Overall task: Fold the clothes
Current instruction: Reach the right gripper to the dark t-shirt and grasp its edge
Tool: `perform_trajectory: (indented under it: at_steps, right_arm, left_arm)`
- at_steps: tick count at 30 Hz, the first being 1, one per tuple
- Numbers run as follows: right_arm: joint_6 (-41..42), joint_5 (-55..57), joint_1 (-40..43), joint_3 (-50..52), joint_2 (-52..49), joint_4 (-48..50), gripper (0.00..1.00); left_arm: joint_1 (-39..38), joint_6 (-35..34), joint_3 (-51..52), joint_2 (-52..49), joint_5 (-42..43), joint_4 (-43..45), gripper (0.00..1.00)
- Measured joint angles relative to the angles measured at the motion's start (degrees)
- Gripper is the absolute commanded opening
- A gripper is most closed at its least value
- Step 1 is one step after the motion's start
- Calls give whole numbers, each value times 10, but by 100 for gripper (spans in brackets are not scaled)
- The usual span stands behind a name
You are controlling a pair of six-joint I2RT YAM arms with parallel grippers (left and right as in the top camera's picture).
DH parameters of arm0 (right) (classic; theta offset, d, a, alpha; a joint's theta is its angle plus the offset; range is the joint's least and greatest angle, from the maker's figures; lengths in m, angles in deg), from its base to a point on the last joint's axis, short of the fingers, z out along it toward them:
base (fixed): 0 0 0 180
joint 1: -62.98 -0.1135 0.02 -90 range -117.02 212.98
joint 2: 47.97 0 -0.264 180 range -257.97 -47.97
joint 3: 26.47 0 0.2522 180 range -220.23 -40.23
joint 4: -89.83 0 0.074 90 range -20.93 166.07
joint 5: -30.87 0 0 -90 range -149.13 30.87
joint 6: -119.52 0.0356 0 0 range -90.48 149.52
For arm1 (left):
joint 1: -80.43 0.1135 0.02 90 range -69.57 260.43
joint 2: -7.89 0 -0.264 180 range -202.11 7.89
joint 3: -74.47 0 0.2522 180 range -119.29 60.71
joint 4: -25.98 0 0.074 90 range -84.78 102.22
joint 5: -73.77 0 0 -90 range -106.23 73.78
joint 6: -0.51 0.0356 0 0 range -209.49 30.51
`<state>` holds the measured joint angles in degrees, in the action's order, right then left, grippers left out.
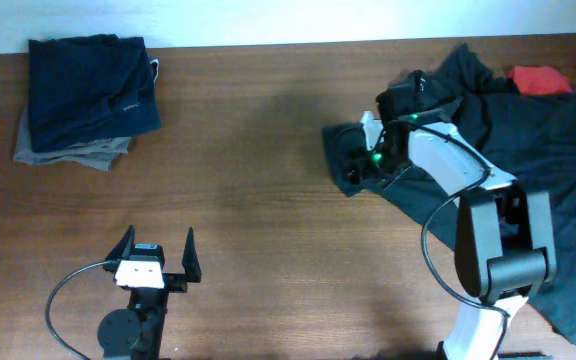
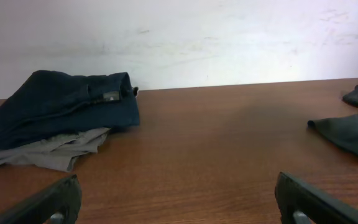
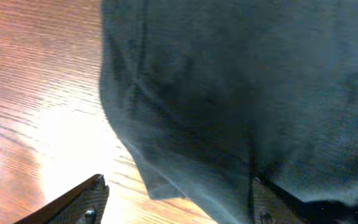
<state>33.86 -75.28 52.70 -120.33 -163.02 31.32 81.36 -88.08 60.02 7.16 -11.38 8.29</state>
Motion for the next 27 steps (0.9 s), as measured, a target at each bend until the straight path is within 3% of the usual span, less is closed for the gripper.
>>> perform_trajectory:
  at_steps: [5, 9, 12, 16, 17, 27]
  right_arm:
    - [2, 21, -8, 0, -21, 2, 75]
    - [5, 31, -8, 0, -24, 2, 60]
    - [4, 36, -8, 0, -24, 1, 38]
    - [3, 43, -17, 0, -24, -7, 16]
    - [5, 43, -21, 0, -24, -10, 6]
    - [4, 24, -102, -36, -28, -64, 4]
  left_arm:
    - [0, 0, 0, 0, 0, 0, 99]
    - [0, 0, 0, 0, 0, 0, 99]
    - [0, 0, 0, 0, 0, 0, 99]
    - [0, 0, 0, 0, 0, 0, 99]
    - [0, 0, 0, 0, 0, 0, 99]
    - [0, 0, 0, 0, 0, 0, 99]
